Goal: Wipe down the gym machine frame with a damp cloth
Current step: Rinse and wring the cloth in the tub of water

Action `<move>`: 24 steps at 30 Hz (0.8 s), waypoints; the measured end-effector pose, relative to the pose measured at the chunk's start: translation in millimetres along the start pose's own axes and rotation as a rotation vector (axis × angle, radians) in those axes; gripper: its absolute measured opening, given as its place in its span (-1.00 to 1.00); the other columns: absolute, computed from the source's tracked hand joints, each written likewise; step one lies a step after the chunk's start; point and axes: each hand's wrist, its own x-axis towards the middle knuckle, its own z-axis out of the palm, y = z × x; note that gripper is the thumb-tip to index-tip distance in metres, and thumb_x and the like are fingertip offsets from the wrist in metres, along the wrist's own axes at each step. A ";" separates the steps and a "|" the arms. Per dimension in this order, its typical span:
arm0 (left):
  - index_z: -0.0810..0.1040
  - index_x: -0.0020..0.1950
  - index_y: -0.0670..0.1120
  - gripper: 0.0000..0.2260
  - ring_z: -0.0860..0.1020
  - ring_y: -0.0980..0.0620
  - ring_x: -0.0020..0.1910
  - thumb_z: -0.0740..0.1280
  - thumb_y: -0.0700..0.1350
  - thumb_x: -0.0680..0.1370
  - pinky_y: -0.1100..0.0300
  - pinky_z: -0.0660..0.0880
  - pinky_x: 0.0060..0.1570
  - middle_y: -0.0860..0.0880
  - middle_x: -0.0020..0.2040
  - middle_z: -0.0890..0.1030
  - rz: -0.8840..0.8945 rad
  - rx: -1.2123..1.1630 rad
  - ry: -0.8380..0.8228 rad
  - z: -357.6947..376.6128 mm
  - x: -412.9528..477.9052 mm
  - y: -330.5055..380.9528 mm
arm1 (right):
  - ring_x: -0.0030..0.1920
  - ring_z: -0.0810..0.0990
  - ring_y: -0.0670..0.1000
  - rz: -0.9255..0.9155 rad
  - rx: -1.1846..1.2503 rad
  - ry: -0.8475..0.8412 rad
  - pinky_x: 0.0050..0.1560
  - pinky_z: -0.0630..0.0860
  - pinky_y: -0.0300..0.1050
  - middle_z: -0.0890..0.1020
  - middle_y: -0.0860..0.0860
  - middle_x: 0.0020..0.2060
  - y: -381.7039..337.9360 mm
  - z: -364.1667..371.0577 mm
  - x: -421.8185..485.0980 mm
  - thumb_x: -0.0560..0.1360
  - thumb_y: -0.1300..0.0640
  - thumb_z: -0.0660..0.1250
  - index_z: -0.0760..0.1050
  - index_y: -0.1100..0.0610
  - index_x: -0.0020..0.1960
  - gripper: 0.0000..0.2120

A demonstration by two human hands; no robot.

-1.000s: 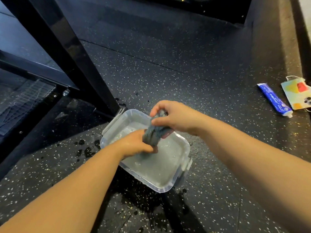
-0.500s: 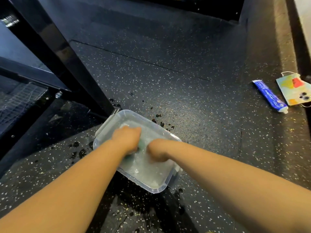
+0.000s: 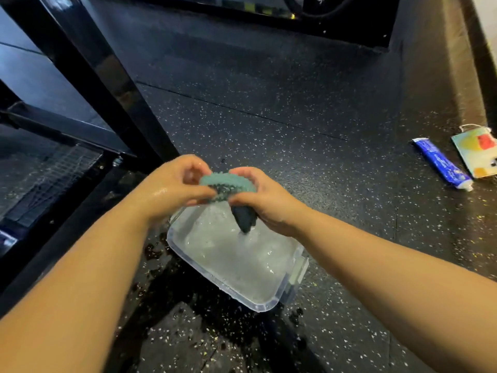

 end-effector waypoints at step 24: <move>0.50 -0.17 -0.09 -0.87 0.30 0.16 -0.54 0.33 -0.32 0.48 0.37 0.17 -0.58 0.01 -0.43 0.52 -0.499 -0.187 -0.258 41.3 13.9 -63.0 | 0.07 0.42 0.04 0.255 -0.742 -0.187 0.10 0.40 -0.07 0.38 0.06 0.15 22.3 9.8 4.1 0.50 0.12 0.27 0.31 0.01 0.42 -0.51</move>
